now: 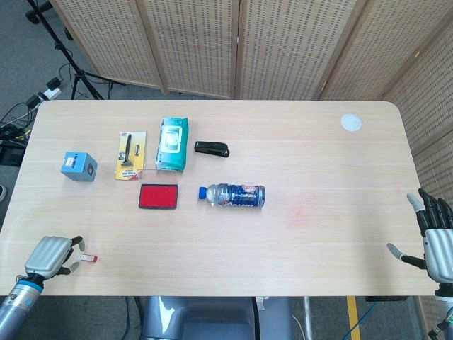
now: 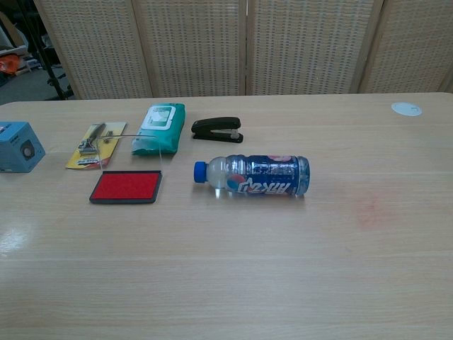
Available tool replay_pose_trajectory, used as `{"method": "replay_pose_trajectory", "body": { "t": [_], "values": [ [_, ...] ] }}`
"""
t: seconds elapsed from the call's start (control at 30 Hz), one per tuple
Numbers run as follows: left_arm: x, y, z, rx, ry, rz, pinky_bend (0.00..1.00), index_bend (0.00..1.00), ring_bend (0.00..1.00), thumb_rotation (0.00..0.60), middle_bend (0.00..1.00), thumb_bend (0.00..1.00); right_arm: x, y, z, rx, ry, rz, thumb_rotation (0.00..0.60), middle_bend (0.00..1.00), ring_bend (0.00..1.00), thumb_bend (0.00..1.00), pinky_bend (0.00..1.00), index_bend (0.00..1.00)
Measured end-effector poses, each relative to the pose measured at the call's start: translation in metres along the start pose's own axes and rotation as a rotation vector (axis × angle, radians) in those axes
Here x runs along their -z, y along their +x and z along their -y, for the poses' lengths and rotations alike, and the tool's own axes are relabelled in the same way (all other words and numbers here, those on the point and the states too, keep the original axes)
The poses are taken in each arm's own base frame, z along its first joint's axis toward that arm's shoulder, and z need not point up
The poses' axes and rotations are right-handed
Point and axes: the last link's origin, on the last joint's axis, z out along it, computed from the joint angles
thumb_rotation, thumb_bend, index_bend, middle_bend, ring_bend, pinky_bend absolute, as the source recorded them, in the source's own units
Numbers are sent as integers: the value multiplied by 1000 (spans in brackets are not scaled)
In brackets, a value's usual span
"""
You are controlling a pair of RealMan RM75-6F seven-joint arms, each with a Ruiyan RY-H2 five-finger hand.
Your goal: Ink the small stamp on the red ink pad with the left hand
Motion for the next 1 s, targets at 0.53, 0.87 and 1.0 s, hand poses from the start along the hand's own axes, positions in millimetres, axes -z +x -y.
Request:
{"method": "replay_pose_trajectory", "body": {
  "t": [0.53,0.87,1.0],
  "values": [
    [-1,-2,-4,-7,-8,-9,901,561,989,600,971,356,0,1,-1,-11,-3,-1,600,0,0,0,0,0],
    [-1,-2,-4,-12,0,-6,901,597,988,600,971,401,0,1,-1,-11,-2,1,600,0,0,0,0,0],
    [-1,-2,-4,-13,1,-8,901,603,988,600,971,424,0,1,-1,-12,-2,3,600,0,0,0,0,0]
  ]
}}
